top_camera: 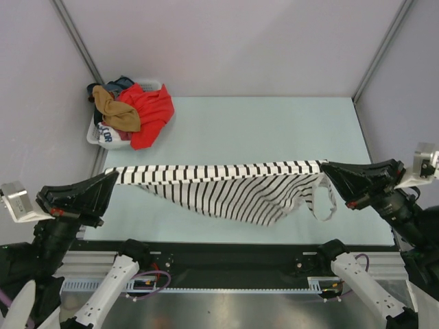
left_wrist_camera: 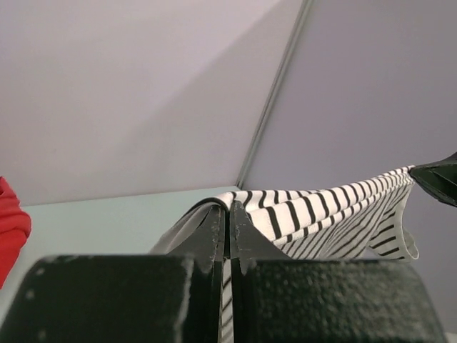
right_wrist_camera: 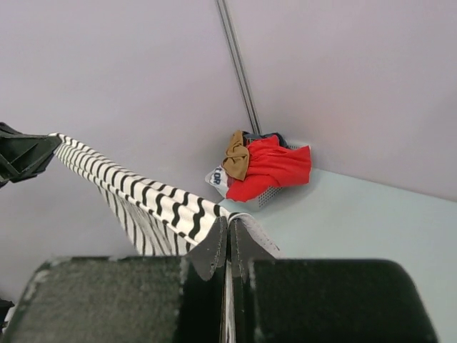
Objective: Fold and stack the tank tops
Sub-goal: Flatten the tank top out
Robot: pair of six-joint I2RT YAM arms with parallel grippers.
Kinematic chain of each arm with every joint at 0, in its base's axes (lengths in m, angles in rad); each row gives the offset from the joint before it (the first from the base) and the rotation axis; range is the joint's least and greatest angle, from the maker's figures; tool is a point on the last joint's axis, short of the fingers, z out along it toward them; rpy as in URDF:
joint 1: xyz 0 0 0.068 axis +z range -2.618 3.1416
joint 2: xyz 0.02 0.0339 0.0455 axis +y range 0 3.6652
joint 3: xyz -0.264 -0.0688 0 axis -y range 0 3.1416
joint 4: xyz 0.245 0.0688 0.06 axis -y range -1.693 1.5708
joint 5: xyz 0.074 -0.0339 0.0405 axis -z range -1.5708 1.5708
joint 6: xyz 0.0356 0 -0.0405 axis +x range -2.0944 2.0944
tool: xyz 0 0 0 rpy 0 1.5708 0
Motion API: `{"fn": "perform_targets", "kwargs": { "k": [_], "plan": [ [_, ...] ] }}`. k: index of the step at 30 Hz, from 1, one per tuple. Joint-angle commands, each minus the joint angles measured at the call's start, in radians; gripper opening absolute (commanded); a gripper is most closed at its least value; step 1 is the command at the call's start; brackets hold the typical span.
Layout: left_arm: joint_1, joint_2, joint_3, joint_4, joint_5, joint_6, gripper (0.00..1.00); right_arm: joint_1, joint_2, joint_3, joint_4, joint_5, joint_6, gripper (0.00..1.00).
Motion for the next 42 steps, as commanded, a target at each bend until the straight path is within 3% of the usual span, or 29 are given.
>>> {"fn": "perform_targets", "kwargs": {
  "k": [1,8,11,15,20,25,33,38,42],
  "plan": [
    [0.005,-0.001,0.023,0.041,-0.048,0.006,0.0,-0.037,-0.016,0.029,-0.013,0.065,-0.024,0.0],
    [0.005,0.108,-0.21,0.197,-0.079,-0.065,0.0,-0.054,0.144,-0.014,0.013,0.178,-0.052,0.0],
    [0.005,0.226,-0.224,0.231,-0.117,-0.079,0.0,-0.056,0.231,-0.011,0.053,0.192,-0.053,0.0],
    [0.005,0.364,-0.149,0.263,-0.126,-0.051,0.0,-0.059,0.369,0.054,0.077,0.215,-0.059,0.0],
    [0.005,0.416,0.044,0.234,-0.135,0.007,0.0,-0.079,0.47,0.262,-0.014,0.174,-0.081,0.0],
    [0.005,0.367,0.116,0.18,-0.108,0.021,0.0,-0.08,0.377,0.255,0.021,0.045,-0.075,0.0],
    [0.005,0.096,-0.008,0.131,-0.088,-0.071,0.0,-0.082,0.171,0.177,-0.028,-0.099,-0.029,0.0],
    [0.005,-0.01,-0.036,0.07,-0.099,-0.105,0.0,-0.09,0.081,0.181,-0.113,-0.119,-0.007,0.0],
    [0.005,-0.004,-0.065,0.05,-0.102,-0.138,0.0,-0.096,0.096,0.226,-0.185,-0.081,-0.026,0.0]
  ]
}}
